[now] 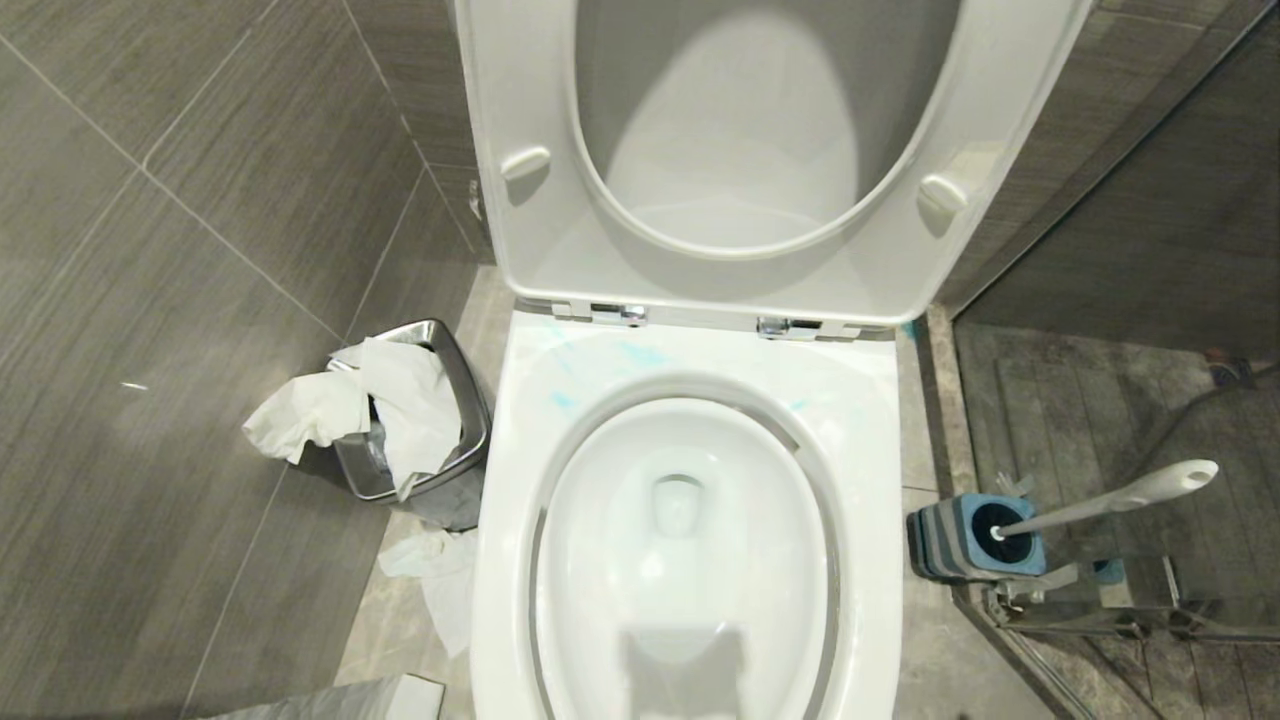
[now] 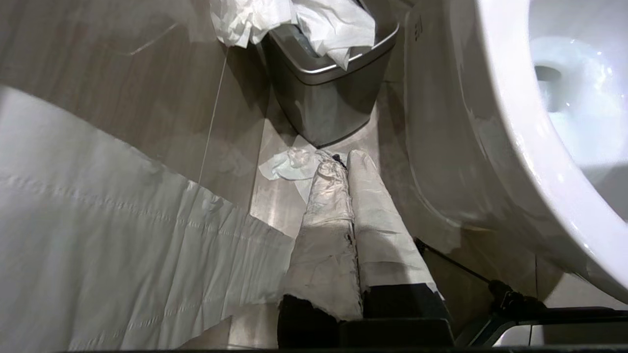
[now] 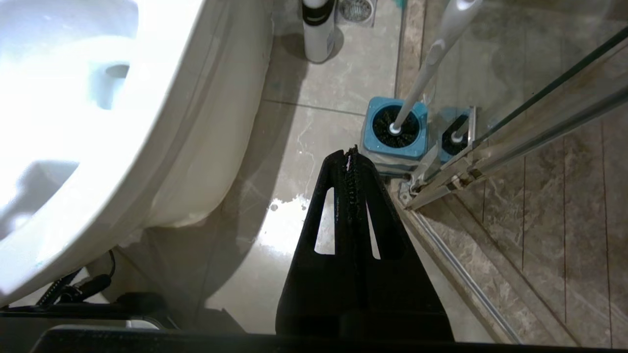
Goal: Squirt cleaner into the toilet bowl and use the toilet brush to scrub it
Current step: Pour in the cleaning agent
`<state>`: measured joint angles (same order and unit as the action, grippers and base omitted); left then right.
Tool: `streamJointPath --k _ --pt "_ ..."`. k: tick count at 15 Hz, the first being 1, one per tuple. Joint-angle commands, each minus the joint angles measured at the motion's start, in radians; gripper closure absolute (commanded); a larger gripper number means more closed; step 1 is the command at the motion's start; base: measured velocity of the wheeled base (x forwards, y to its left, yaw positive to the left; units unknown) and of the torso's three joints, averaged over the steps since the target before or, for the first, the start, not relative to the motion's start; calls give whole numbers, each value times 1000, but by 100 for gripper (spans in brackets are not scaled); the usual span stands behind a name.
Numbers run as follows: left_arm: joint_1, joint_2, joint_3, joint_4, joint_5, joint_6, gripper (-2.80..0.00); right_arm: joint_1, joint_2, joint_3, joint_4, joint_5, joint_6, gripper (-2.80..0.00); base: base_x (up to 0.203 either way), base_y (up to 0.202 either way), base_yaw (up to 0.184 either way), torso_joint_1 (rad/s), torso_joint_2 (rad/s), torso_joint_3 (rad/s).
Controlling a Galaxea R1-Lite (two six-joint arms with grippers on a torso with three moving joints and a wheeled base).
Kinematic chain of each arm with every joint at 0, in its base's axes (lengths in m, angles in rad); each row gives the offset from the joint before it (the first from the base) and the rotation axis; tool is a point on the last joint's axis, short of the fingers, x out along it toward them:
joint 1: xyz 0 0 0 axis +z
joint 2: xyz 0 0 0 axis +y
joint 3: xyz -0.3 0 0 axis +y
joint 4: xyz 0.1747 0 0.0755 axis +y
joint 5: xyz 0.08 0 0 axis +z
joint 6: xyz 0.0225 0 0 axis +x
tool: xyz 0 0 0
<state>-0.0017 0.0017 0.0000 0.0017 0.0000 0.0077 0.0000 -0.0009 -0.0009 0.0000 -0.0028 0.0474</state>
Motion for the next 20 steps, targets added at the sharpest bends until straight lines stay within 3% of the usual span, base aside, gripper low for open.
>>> streamJointPath --k 1,9,20 --pt "0 1 0 0 0 -2 0 0 1 -1 0 0 0 0 0 0 0 -2 5 -198" --pt "0 1 0 0 0 -2 0 0 1 -1 0 -13 19 0 0 0 0 3 1 -196" --pt "0 1 0 0 1 -2 0 0 1 -1 0 -13 20 0 0 0 0 2 1 -80"
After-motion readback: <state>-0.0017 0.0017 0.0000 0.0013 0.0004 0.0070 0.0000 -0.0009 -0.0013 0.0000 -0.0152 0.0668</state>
